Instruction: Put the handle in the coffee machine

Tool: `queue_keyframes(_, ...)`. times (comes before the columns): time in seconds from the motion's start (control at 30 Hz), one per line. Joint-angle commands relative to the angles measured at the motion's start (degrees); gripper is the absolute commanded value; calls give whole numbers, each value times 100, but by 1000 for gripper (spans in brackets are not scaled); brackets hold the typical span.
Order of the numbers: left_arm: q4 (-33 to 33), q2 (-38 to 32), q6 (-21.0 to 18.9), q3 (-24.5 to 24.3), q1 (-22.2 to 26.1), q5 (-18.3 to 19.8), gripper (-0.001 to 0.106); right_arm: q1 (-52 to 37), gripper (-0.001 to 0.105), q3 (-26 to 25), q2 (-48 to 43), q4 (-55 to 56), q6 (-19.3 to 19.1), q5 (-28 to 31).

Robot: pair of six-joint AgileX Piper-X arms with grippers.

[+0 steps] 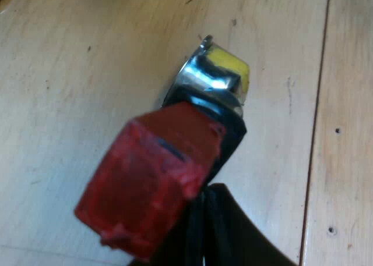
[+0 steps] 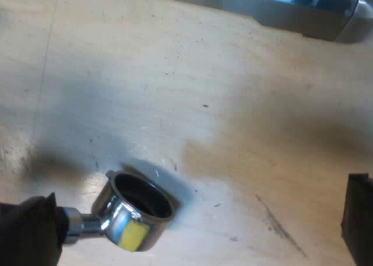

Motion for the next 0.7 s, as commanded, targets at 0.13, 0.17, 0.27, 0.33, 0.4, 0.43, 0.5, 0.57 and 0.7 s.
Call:
queue_keyframes(0.13,69,-38,564,-49,-11,50,0,-34,105,-19,-52,38,255,40)
queue_keyframes(0.17,100,-38,609,-49,-11,50,0,-34,105,46,-35,-7,292,40)
queue_keyframes(0.27,88,-38,631,-49,-11,99,0,-34,105,301,-35,-94,387,-75)
queue_keyframes(0.33,88,-38,701,-49,-11,168,0,-34,105,452,-35,-187,419,-226)
queue_keyframes(0.4,77,-38,861,-49,-11,298,0,-34,105,783,-35,-459,577,-521)
queue_keyframes(0.43,53,-38,898,-29,-11,347,0,-34,105,839,-35,-514,618,-596)
queue_keyframes(0.5,-6,-38,1004,15,-11,395,0,-34,105,1050,-35,-762,629,-698)
queue_keyframes(0.57,-78,-38,1044,70,-11,395,0,-34,105,1310,-35,-1180,662,-748)
queue_keyframes(0.7,-202,-38,1219,285,-11,394,0,-34,105,1630,-35,-1868,703,-1030)
